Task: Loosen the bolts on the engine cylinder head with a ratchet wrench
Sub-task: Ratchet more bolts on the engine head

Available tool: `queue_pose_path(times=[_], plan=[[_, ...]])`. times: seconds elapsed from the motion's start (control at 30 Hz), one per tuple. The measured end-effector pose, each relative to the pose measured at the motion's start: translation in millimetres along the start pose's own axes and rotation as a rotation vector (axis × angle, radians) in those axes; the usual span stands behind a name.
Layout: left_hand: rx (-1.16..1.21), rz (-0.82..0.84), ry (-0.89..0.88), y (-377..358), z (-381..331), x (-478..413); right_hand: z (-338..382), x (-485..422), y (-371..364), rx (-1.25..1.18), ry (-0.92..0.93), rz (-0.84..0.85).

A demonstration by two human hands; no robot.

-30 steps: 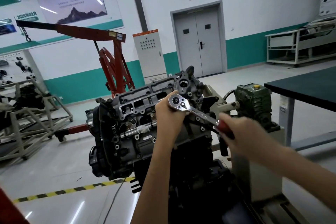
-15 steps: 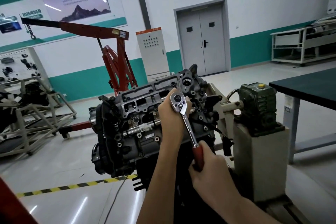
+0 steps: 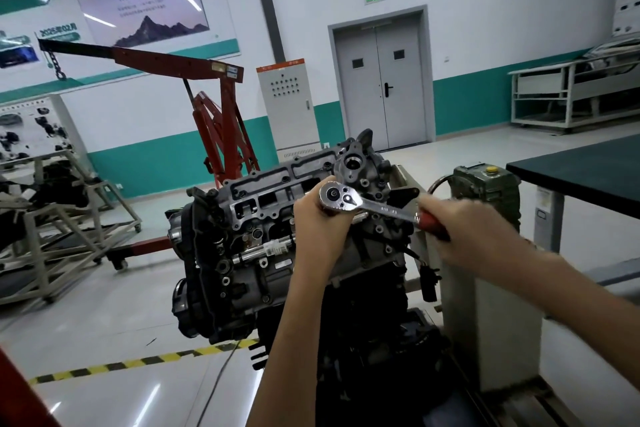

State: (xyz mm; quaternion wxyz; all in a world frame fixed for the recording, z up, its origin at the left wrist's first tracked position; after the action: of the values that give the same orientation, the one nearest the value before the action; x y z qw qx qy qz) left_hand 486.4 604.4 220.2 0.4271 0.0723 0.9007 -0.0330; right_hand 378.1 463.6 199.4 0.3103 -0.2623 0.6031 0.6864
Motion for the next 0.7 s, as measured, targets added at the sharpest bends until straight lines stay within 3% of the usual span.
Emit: queue_pose_path(times=[0.2,0.3,0.4,0.5,0.6,0.7], plan=[[0.008,-0.088,-0.038,-3.2,-2.6,5.5,60.8,63.1,-50.0,-0.487,-0.363,-0.076],[0.041,-0.072,0.000,-5.8,1.4,2.7,79.3,67.7,-59.2,-0.592,-0.418,-0.104],[0.038,-0.076,0.070,-5.3,7.4,-0.8,57.6,61.6,-49.3,-0.470,-0.347,-0.026],[-0.001,-0.049,0.063,-5.8,7.4,-1.1,20.9,38.5,-26.0,-0.219,-0.139,0.041],[0.002,-0.017,0.013,-6.1,2.1,-1.5,-4.2,-0.9,8.0,0.038,0.028,-0.026],[0.021,-0.015,0.003,-4.0,1.0,0.4,-8.9,-14.1,14.6,0.077,0.035,-0.038]])
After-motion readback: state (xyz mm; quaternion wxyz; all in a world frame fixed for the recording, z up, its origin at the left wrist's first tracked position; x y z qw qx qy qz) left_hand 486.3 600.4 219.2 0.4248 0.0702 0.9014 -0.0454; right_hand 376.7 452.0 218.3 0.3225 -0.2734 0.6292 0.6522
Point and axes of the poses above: each hand's wrist, its own x-axis away from the middle knuckle, its own y-axis out of the back of the hand, z = x × y, the point moved 8 cm from there along -x, towards the middle knuckle, and after that the axes turned 11 degrees about -z, right-handed, at the moved point
